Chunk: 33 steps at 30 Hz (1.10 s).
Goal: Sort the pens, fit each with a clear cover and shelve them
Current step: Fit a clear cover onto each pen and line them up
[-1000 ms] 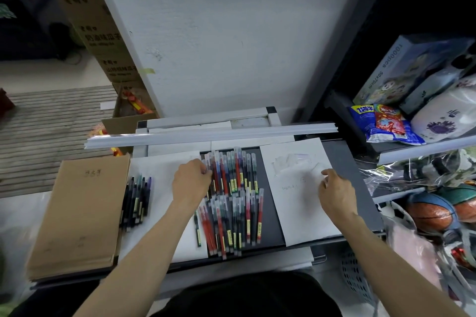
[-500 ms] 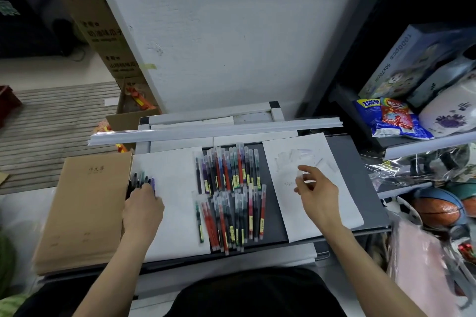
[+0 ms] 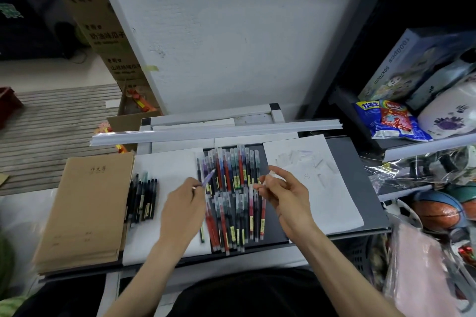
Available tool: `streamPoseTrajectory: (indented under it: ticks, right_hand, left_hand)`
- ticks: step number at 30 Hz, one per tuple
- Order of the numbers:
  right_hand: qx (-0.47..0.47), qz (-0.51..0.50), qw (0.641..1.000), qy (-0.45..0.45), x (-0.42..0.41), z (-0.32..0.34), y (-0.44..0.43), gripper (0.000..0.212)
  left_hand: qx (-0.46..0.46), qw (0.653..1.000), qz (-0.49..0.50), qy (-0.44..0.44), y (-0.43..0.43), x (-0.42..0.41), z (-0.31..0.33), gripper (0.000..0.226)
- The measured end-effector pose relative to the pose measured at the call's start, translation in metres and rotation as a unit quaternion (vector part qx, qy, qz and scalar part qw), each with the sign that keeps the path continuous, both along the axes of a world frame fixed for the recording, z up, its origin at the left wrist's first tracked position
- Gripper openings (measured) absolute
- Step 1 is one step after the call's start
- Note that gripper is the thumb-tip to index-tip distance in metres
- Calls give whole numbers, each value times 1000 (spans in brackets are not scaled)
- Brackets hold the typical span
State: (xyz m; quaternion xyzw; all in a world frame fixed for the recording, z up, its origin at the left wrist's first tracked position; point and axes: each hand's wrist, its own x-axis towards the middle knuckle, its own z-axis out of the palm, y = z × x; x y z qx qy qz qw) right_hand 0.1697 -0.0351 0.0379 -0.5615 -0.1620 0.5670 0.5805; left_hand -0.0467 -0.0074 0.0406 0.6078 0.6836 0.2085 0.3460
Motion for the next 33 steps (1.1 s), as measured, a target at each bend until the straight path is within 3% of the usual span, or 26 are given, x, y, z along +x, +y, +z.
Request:
streamPoseTrajectory:
  ticks: [3, 8, 16, 22, 25, 30, 33]
  right_hand:
    - [-10, -25, 997, 72, -7, 4, 3, 21]
    - [2, -11, 993, 120, -18, 24, 2, 19]
    - [47, 61, 997, -2, -30, 31, -3, 16]
    - [51, 75, 996, -26, -38, 28, -6, 18]
    - [60, 77, 994, -44, -36, 26, -7, 18]
    - [71, 122, 989, -53, -23, 24, -2, 19]
    - [64, 149, 982, -98, -11, 20, 3, 19]
  left_hand:
    - [-10, 994, -24, -106, -14, 19, 15, 28]
    - [-3, 989, -47, -141, -30, 34, 26, 34]
    - [11, 987, -43, -151, -34, 35, 24, 37]
    - [-24, 983, -36, -176, -29, 31, 20, 41]
    - [-117, 953, 3, -280, -24, 32, 19, 45]
    - [-242, 871, 30, -427, -25, 33, 18, 34]
    - [-239, 871, 6, -430, -25, 41, 12, 37]
